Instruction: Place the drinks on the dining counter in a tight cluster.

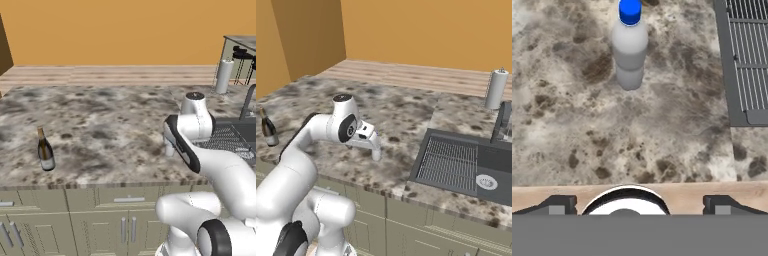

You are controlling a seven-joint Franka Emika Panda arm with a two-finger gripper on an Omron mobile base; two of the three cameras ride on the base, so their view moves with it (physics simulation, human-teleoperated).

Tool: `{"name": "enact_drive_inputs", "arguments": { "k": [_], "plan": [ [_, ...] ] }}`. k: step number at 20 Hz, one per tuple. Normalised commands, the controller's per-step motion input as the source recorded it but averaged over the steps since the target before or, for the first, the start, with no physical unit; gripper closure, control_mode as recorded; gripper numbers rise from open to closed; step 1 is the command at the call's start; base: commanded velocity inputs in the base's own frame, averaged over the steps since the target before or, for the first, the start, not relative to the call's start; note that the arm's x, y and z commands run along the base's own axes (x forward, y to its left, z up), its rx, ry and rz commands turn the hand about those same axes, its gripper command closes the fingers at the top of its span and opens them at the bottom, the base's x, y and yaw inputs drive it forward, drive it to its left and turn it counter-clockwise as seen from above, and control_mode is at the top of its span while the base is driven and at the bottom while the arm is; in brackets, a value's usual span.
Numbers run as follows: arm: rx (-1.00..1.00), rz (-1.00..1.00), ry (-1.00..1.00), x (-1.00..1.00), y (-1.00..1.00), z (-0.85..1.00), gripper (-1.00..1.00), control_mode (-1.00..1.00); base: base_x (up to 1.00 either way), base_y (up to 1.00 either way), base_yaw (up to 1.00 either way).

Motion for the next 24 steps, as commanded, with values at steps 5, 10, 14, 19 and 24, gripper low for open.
{"name": "enact_drive_inputs", "arguments": {
  "k": [5, 10, 14, 19, 24],
  "plan": [
    [0.0, -0.05, -0.18, 0.15, 0.06, -0.09, -1.0, -1.0, 0.0, 0.0, 0.0],
    [0.0, -0.06, -0.13, 0.32, 0.0, -0.01, -1.0, -1.0, 0.0, 0.0, 0.0],
    [0.0, -0.07, 0.01, 0.21, -0.06, 0.03, -1.0, -1.0, 0.0, 0.0, 0.0],
    [0.0, -0.05, 0.06, 0.18, -0.15, 0.0, -1.0, -1.0, 0.0, 0.0, 0.0],
    [0.0, 0.0, 0.01, 0.23, -0.07, -0.01, -1.0, -1.0, 0.0, 0.0, 0.0]
  ]
}}
